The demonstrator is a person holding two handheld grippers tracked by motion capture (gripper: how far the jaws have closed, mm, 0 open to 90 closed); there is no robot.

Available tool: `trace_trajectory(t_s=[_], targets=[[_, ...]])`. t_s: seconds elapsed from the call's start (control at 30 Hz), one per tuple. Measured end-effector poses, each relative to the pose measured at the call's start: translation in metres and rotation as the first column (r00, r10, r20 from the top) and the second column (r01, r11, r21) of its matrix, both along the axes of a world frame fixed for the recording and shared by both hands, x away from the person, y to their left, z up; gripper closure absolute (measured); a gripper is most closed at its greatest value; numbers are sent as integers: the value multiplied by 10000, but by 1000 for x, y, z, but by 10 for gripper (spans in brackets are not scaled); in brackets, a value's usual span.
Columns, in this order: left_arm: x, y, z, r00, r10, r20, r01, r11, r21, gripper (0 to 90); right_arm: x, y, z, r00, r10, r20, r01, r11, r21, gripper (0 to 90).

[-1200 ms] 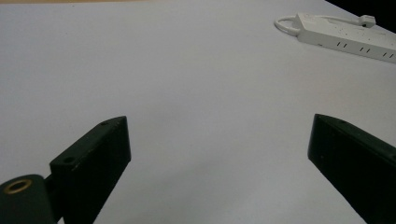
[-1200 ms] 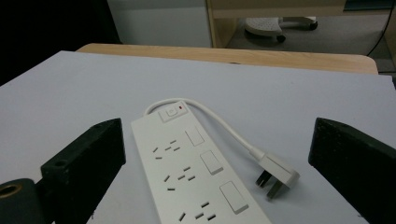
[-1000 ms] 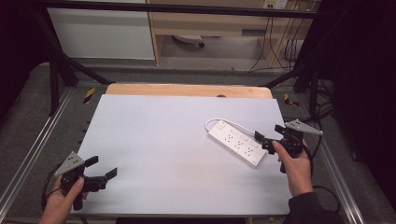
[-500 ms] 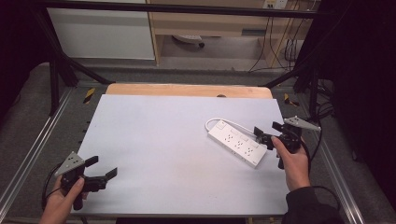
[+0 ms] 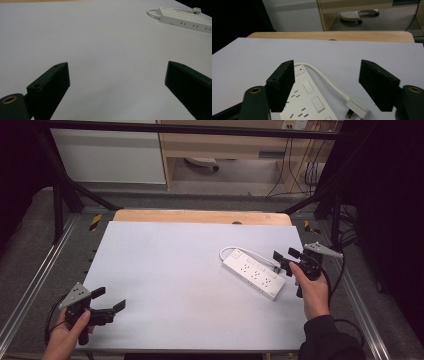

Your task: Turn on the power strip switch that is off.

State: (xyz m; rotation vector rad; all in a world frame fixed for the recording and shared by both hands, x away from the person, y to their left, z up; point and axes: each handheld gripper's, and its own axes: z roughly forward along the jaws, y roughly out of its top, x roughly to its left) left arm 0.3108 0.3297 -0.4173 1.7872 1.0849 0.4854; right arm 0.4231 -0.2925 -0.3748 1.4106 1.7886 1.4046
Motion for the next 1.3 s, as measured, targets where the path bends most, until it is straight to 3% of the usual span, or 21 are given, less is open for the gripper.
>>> trace_trajectory(t_s=[0.37, 0.53, 1.0, 1.3], targets=[[0, 0, 0, 10000, -25, 19, 25, 10000, 6, 60, 15, 11, -7, 9997, -128, 190, 132, 9997, -220, 624], [0, 0, 0, 10000, -23, 24, 23, 10000, 4, 60, 21, 18, -12, 9996, -183, 234, 187, 9996, -190, 714], [0, 0, 0, 10000, -57, 24, 57, 10000, 12, 60, 32, 30, -22, 9999, -72, 107, 74, 9997, -217, 878], [1, 0, 0, 10000, -42, 23, 42, 10000, 0, 60, 37, 40, -25, 10000, 86, -6, -87, 9994, -334, 900]])
